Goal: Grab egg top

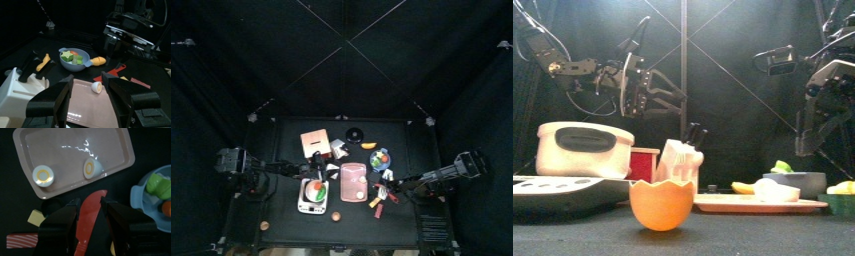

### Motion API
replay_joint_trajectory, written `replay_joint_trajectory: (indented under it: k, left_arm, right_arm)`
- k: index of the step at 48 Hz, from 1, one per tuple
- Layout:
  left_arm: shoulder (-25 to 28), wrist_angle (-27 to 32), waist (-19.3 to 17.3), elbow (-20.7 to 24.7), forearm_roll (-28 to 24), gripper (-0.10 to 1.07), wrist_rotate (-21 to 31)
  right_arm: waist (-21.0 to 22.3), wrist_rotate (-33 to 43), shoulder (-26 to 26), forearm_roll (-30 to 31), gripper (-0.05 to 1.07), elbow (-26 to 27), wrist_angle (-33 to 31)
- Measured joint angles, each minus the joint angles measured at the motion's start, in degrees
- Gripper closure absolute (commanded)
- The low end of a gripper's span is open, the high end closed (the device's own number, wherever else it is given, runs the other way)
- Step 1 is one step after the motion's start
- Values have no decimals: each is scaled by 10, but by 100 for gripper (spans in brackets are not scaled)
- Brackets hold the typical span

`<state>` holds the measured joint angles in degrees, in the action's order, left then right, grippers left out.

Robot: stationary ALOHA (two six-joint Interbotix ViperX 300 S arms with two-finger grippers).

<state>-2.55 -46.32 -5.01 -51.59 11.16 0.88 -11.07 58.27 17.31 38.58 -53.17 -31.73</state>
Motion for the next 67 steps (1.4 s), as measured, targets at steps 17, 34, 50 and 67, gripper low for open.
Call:
replay_joint_trajectory:
  k: [17,34,50,67]
  left_arm:
    - [-4,-1,-1,-8,0,13,0]
    - [-19,-1,-15,-33,0,13,0]
    - [-23,0,-22,-46,0,13,0]
    - [-25,0,-23,-50,0,13,-1]
  right_arm:
    - [26,-5,-92,14,0,56,33]
    - [59,-8,-174,40,-1,83,33]
    - [66,-4,-210,39,6,100,34]
    - [64,-8,-212,29,33,110,18]
